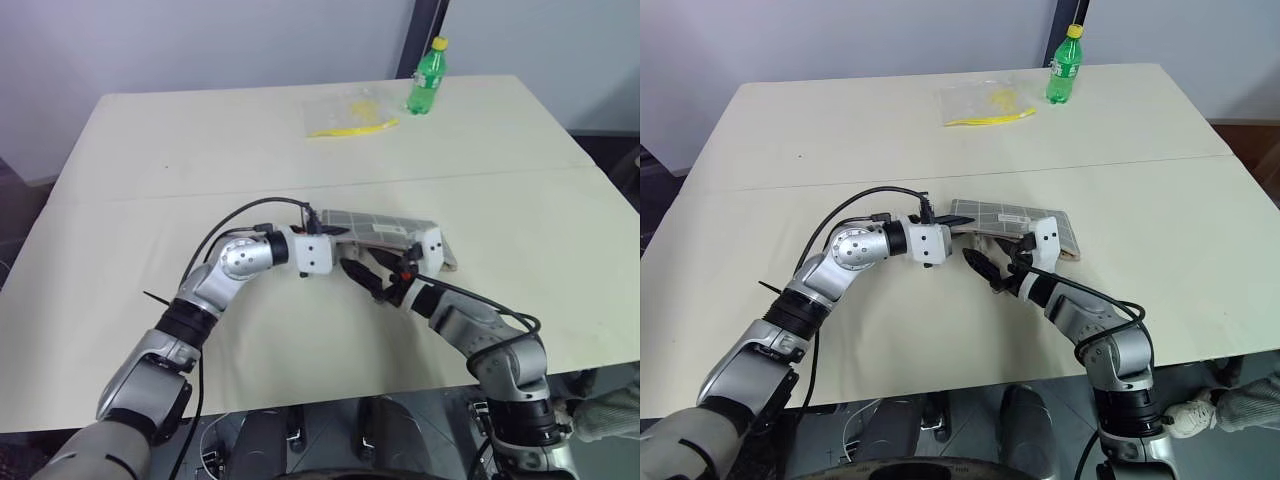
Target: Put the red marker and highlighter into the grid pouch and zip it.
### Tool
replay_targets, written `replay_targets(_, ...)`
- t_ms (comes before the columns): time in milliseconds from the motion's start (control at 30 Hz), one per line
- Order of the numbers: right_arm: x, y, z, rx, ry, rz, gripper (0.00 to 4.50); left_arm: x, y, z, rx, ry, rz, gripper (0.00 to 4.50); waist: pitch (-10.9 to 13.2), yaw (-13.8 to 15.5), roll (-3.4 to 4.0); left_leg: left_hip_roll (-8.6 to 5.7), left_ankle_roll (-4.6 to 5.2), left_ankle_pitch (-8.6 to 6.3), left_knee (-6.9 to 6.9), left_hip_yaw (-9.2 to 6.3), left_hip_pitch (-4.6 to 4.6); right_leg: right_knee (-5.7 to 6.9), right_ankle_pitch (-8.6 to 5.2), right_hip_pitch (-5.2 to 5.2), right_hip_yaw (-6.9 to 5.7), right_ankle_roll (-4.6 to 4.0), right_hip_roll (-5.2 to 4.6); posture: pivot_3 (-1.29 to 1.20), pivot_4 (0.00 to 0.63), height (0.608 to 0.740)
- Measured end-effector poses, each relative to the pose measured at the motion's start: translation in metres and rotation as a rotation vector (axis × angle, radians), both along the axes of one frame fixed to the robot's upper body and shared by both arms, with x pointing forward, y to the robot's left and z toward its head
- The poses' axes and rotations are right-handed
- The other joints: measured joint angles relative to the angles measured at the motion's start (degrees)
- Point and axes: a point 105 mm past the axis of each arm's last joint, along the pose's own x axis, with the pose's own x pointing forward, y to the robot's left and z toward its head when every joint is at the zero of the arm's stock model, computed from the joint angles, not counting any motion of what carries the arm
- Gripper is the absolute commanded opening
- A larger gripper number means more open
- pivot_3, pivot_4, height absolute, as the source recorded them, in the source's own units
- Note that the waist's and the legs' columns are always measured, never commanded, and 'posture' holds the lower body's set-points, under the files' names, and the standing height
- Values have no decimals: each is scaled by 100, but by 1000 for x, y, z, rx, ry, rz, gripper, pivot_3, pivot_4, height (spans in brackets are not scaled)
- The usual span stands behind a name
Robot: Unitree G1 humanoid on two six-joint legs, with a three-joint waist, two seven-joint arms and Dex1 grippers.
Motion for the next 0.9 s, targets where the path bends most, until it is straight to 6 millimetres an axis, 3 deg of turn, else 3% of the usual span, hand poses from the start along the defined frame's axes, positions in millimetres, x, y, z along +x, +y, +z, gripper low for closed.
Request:
replay_targets(67,1,3,2,9,-2,11,4466,-1,-1,0,-2,-1,-4,0,0,2,0,0,0,0,0,0,0,2,0,0,0,0,0,0,150,740)
replay_targets(167,1,8,2,13,7,39,3658,-1,-1,-1,6,-2,-3,0,0,0,0,0,0,0,0,0,0,2,0,-1,0,0,0,0,150,740)
replay_targets(400,0,16,-1,28,23,61,68,-2,-2,-4,9,4,-5,0,0,5,0,-1,-1,0,0,0,0,4,0,-1,0,0,-1,0,150,740)
replay_targets(600,-4,1,-8,-9,43,47,68,-3,-1,-7,12,11,-2,0,0,9,0,-1,-1,0,0,0,0,4,0,-2,0,0,-1,0,150,740)
replay_targets(900,-29,-108,-14,-229,88,-101,68,-1,12,-9,30,12,20,0,0,15,1,2,0,-1,-1,0,2,-2,-1,1,1,-1,0,0,150,740)
